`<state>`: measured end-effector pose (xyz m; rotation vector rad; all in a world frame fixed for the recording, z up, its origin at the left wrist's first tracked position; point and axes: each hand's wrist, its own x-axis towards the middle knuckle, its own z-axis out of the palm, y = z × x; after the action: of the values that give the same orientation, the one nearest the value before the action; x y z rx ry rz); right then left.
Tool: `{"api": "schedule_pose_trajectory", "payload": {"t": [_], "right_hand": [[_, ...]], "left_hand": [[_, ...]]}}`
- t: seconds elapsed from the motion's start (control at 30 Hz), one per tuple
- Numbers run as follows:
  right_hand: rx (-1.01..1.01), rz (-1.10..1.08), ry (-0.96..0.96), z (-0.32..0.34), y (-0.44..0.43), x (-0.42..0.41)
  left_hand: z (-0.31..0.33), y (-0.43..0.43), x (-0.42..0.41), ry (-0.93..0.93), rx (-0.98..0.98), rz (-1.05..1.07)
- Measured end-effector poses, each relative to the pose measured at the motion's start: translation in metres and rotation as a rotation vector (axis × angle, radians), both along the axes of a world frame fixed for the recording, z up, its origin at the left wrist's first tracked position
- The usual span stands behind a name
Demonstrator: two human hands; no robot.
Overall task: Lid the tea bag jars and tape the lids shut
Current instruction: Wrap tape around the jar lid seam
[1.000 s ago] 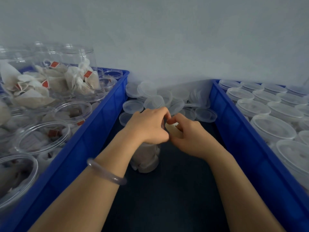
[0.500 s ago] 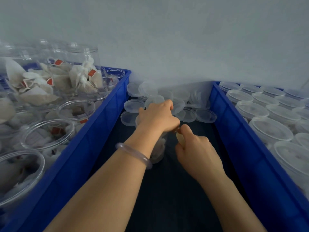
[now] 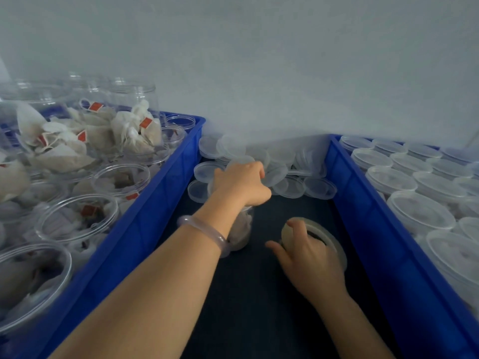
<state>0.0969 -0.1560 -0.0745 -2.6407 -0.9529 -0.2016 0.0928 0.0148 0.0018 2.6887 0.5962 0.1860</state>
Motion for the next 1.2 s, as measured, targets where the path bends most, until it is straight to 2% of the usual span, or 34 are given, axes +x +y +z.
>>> {"api": "schedule_pose_trajectory", "payload": {"t": [0.07, 0.1, 0.13, 0.23, 0.27, 0.3, 0.37, 0.43, 0.5, 0.57, 0.7, 0.93, 1.1, 1.2], "right_hand": [[-0.024, 0.013, -0.046, -0.01, 0.013, 0.005], [-0.04, 0.024, -0.07, -0.017, 0.017, 0.006], [-0.065, 0.037, -0.102, -0.022, 0.019, 0.007], [-0.144, 0.061, -0.142, -0.027, 0.019, 0.013], [-0.167, 0.063, -0.125, -0.028, 0.018, 0.014], [-0.177, 0.068, -0.101, -0.028, 0.018, 0.014], [-0.054, 0.083, -0.024, -0.021, 0.022, 0.02], [0.368, 0.085, 0.194, -0.005, 0.032, 0.03], [0.785, 0.176, 0.53, 0.008, 0.043, 0.039], [0.962, 0.312, 0.734, 0.013, 0.054, 0.044], [1.16, 0.454, 0.908, 0.004, 0.062, 0.043], [1.46, 0.472, 1.059, -0.016, 0.074, 0.037], [1.488, 0.39, 1.071, -0.012, 0.076, 0.035], [1.293, 0.315, 1.029, -0.003, 0.077, 0.022]], "left_hand": [[0.002, 0.002, 0.001, 0.046, 0.014, -0.015], [0.003, 0.002, -0.001, -0.013, -0.037, -0.017], [0.005, 0.001, -0.004, -0.159, -0.124, -0.023], [0.003, 0.009, -0.028, -0.9, -0.338, 0.07], [-0.004, 0.014, -0.037, -1.039, -0.419, 0.137], [-0.013, 0.017, -0.044, -1.081, -0.527, 0.202], [-0.038, 0.017, -0.052, -1.006, -0.741, 0.269], [-0.064, 0.016, -0.052, -0.89, -0.901, 0.249], [-0.079, 0.012, -0.049, -0.843, -0.976, 0.187], [-0.087, 0.011, -0.045, -0.852, -0.979, 0.134], [-0.09, 0.012, -0.037, -0.929, -1.013, 0.178], [-0.096, 0.012, -0.031, -0.961, -1.065, 0.186], [-0.097, 0.004, -0.029, -1.0, -1.035, 0.235], [-0.095, 0.002, -0.031, -1.007, -1.025, 0.261]]}}
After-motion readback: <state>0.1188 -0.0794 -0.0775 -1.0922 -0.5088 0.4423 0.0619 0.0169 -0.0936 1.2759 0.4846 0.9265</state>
